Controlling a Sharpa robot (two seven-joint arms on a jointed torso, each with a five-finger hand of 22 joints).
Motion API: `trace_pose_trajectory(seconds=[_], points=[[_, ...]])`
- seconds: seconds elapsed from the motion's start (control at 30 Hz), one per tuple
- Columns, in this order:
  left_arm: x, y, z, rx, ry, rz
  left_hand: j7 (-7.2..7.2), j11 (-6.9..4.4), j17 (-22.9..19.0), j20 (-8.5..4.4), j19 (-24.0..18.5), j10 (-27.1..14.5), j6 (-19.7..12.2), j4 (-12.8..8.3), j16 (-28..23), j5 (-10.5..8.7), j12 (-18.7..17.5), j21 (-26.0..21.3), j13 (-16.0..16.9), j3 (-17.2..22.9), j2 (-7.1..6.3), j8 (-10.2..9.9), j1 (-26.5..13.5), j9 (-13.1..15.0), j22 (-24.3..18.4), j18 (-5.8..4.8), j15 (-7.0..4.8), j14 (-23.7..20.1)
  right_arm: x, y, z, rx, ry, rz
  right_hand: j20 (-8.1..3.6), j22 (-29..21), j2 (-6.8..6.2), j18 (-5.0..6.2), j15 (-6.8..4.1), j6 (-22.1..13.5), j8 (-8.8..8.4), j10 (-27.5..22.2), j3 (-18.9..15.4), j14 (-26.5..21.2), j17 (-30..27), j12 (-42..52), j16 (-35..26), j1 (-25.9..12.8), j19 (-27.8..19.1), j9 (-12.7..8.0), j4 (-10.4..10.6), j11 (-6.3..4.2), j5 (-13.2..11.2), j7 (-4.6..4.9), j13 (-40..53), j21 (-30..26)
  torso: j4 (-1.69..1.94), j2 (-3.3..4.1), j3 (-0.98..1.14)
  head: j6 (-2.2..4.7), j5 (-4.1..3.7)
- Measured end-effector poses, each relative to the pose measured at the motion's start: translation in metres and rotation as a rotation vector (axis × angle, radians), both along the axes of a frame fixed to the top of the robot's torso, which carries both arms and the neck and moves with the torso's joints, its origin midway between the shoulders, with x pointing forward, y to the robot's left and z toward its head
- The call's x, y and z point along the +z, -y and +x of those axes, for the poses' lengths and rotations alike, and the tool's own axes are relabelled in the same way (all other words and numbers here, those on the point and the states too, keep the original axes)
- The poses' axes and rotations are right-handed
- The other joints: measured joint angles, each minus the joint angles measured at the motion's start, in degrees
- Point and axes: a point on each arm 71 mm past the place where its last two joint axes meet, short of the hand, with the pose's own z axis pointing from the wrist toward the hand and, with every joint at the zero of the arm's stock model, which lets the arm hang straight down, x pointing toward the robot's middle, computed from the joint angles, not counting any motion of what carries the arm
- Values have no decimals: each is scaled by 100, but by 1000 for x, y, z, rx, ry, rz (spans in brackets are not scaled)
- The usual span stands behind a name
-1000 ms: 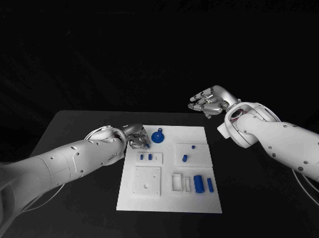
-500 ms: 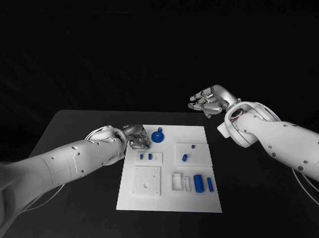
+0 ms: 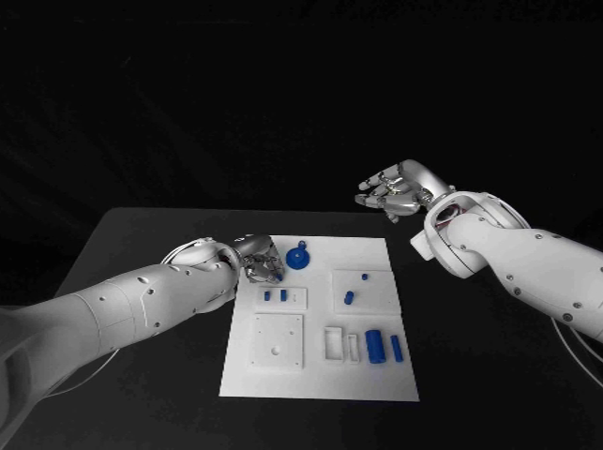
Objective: Assemble the parts on the task board
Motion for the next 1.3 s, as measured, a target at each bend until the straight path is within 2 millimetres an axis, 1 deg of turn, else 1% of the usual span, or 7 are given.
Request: trace_pose_trajectory(seconds=[0.23, 0.37, 0.47, 0.7, 0.97, 1.1, 1.3], points=[[-2, 2, -1, -11, 21, 19, 40, -4, 12, 0, 0, 4, 44, -31, 15, 0, 1, 9, 12, -30, 0, 24, 0, 0, 0, -13, 0, 0, 0, 0, 0, 0, 0, 1, 0, 5, -15, 10, 0, 0, 0, 0, 12, 0, -7, 0, 0, -15, 0, 0, -2, 0, 0, 0, 0, -11, -2, 3, 0, -6, -5], [-2, 3, -1, -17, 36, 29, -1, -51, 56, -1, -1, 53, 94, -54, 134, -40, 1, 81, 9, -137, 2, 24, 2, 1, 0, -38, -2, -47, 0, 0, 0, 0, -1, 1, 0, 5, -15, 9, 0, 0, 0, 0, 12, 0, -7, 0, 0, -15, 0, 0, -2, 0, 0, 0, 0, -11, -2, 3, 1, -10, -6], [-2, 4, -2, -23, 48, 39, -1, -52, 70, -34, -34, 54, 102, -70, 182, -44, 1, 111, 10, -181, 33, 24, 34, 1, 0, -44, -2, -84, 0, 0, 0, 0, -1, 1, 0, 5, -15, 9, 0, 0, 0, 0, 12, 0, -7, 0, 0, -15, 0, 0, -2, 0, 0, 0, 0, -11, -1, 2, 3, -18, -6], [-3, 4, -2, -33, 69, 57, -1, -34, 70, -34, -35, 73, 103, -94, 219, -44, 5, 155, 9, -204, 47, 23, 48, 1, 0, -48, -1, -85, 0, 0, 0, -1, -1, 2, 0, 4, -15, 6, 0, 0, 0, 0, 12, 0, -7, 0, 0, -15, 0, 0, -2, 0, 18, 0, 0, -11, -3, -1, 7, -20, 1], [-3, 3, -4, -39, 87, 59, 7, -53, 55, -34, -34, 95, 135, -134, 219, -44, 24, 155, 7, -245, 47, 22, 48, -7, 0, -47, -1, -85, 0, 0, 1, -1, -1, 2, 0, 4, -15, 2, 0, 0, 0, 0, 12, 0, -7, 0, 0, -15, 0, 0, -2, 0, 18, 0, 0, -11, -3, 0, 6, -20, 2], [-3, 3, -4, -41, 92, 57, 39, -52, 46, -13, -55, 94, 21, -134, 219, -44, 24, 178, 7, -245, 47, 22, 47, -6, 0, -48, -19, -103, -1, 0, 1, -1, -2, 2, 0, 4, -15, 1, 0, 0, 0, 0, 12, 0, -7, 0, 0, -15, 0, 0, -2, 0, 18, 0, 0, -11, -3, -1, 3, -20, -2], [-4, 2, -5, -42, 96, 55, 37, -53, 39, -34, -76, 95, -160, -151, 218, -61, 25, 178, 8, -257, 20, 30, 75, 2, 0, -51, 0, -125, -1, 0, 1, -2, -2, 2, 0, 3, -15, -1, 0, 0, 0, 0, 12, 0, -6, 0, -1, -15, 0, 0, -2, 0, 17, 0, 0, -11, -3, -1, 3, -18, -3]])
